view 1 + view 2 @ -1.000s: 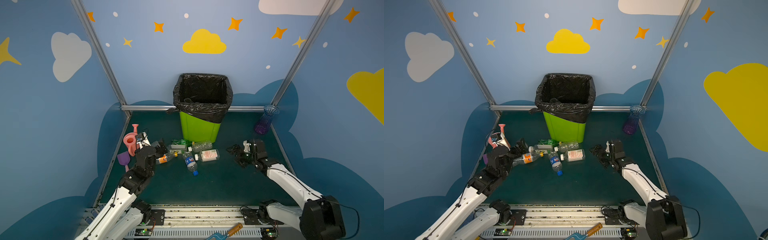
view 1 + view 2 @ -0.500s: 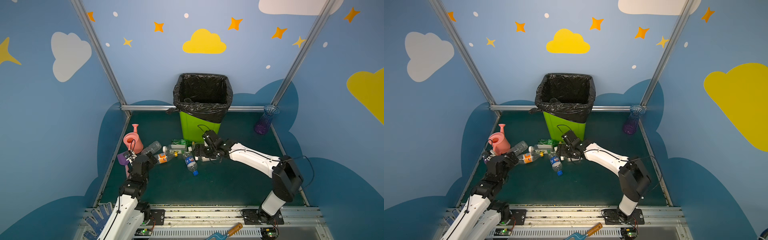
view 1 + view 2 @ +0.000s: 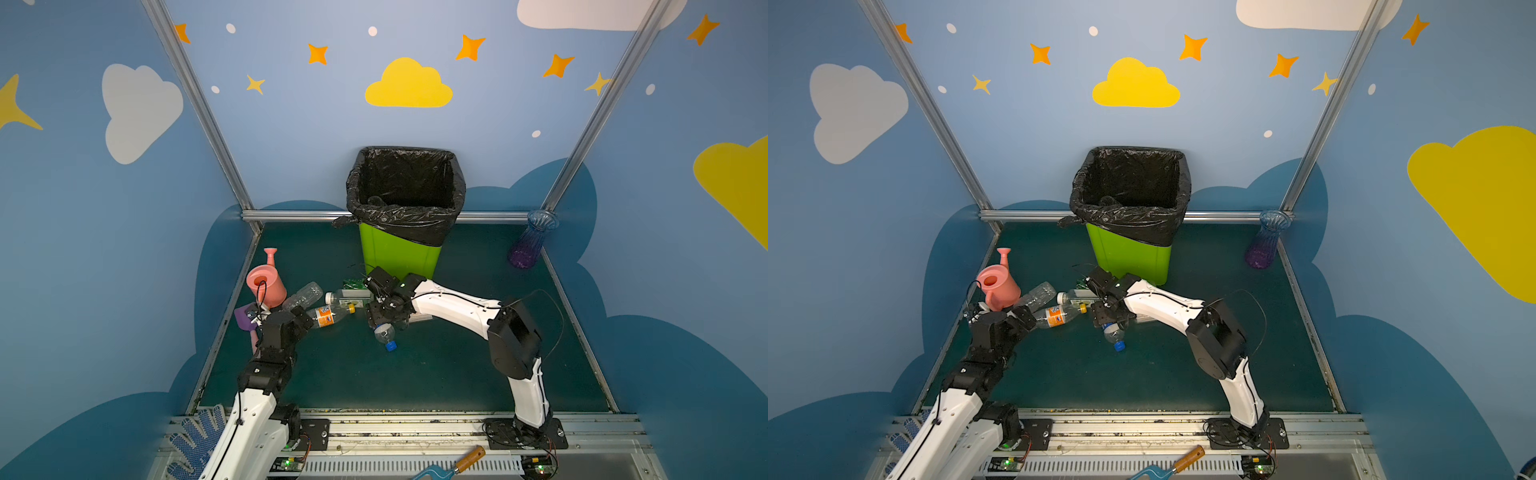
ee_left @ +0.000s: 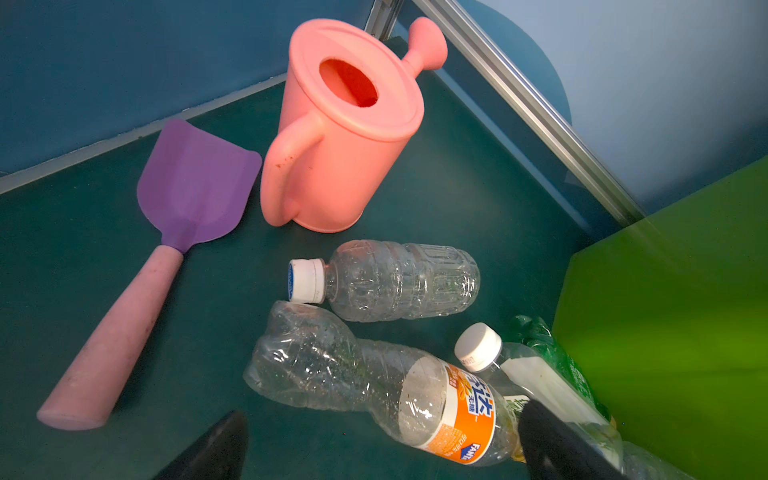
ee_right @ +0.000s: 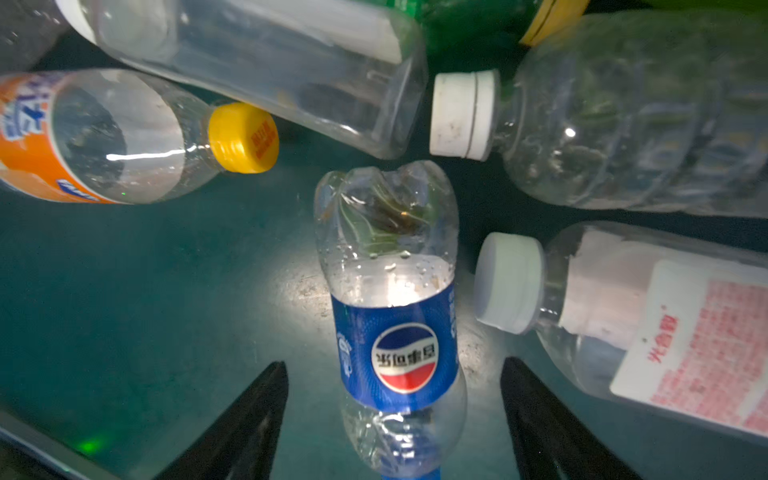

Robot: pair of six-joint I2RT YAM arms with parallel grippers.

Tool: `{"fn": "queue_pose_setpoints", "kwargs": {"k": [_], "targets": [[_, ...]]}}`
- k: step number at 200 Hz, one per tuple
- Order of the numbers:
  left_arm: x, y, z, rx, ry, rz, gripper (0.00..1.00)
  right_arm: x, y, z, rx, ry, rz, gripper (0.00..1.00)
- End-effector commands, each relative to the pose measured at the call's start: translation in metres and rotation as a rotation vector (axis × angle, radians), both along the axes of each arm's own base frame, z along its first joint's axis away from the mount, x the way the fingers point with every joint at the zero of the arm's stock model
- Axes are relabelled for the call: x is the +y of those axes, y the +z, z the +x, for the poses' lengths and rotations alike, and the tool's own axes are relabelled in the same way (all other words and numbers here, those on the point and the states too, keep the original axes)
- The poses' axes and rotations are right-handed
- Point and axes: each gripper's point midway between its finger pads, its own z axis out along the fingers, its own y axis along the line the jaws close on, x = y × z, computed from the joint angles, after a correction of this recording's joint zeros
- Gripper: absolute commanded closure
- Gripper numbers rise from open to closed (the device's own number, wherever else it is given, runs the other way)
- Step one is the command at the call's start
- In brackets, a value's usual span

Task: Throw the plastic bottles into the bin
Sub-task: 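Lower the right gripper onto the Pepsi-labelled bottle while the left withdraws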

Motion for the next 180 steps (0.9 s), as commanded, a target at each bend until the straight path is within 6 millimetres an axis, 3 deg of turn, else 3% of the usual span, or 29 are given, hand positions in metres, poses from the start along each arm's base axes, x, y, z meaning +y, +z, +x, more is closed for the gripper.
{"fn": "queue_pose_setpoints", "kwargs": {"k": [1, 78, 110, 151, 180], "targets": [[0.001, 0.001, 0.0, -0.006, 0.003, -0.004, 0.0, -0.006, -0.009, -0.006, 0.014, 0.056, -0.107, 0.22], [0.002, 0.001, 0.001, -0.004, 0.007, -0.005, 0.0, -0.003, -0.04, -0.011, 0.065, 0.128, -0.259, 0.26], [0.002, 0.003, 0.001, -0.006, 0.007, -0.006, 0.0, -0.002, -0.043, -0.01, 0.066, 0.13, -0.267, 0.37], [0.002, 0.001, 0.001, 0.002, 0.005, -0.007, 0.0, 0.006, -0.018, -0.007, 0.004, 0.147, -0.218, 0.46], [0.002, -0.003, 0.001, 0.013, 0.006, -0.008, 0.0, 0.014, 0.03, -0.006, -0.087, 0.187, -0.131, 0.5]]}}
